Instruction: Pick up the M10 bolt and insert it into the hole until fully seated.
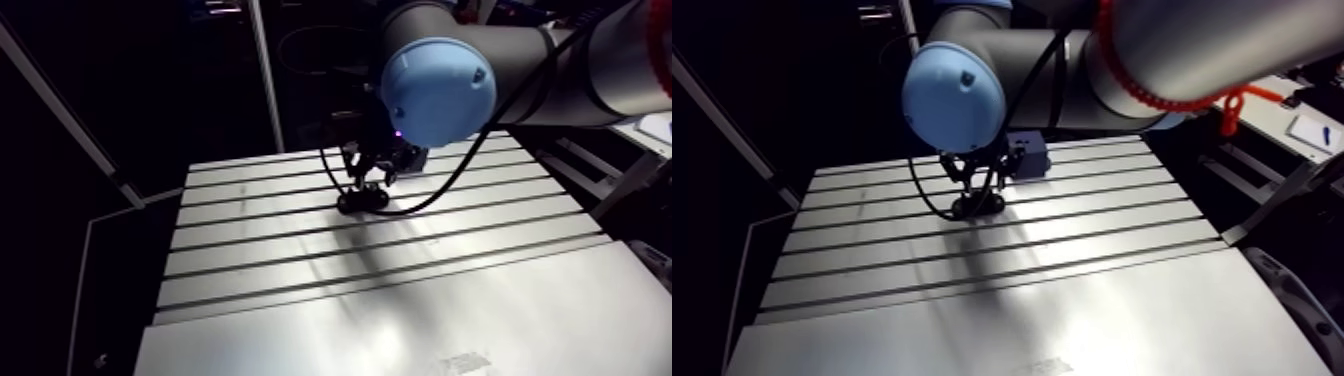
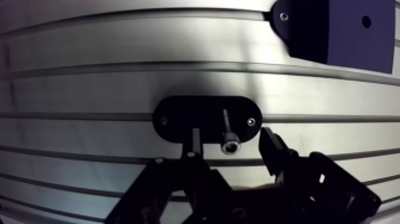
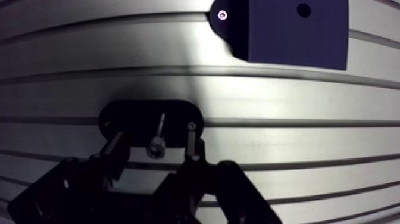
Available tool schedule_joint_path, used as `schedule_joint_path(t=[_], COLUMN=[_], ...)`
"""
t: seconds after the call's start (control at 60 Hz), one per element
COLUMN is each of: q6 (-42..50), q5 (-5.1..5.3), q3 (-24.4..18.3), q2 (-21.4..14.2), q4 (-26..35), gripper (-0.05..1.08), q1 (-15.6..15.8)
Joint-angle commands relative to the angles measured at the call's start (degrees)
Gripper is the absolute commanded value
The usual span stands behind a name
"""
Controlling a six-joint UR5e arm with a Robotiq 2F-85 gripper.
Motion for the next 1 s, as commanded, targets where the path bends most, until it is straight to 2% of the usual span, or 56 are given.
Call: schedule_joint_path(t=[0.017,0.083,1.0], q6=[-0.02,-0.02,-0.02], q5=[-0.04,0.03,0.03], q3=[0.20,0.20,0.20], q2=[0.31,0.32,0.05], q4=[-0.81,-0.81,-0.47], gripper=[0.45,0.49,0.62], q1=[0.06,0.06,0.06])
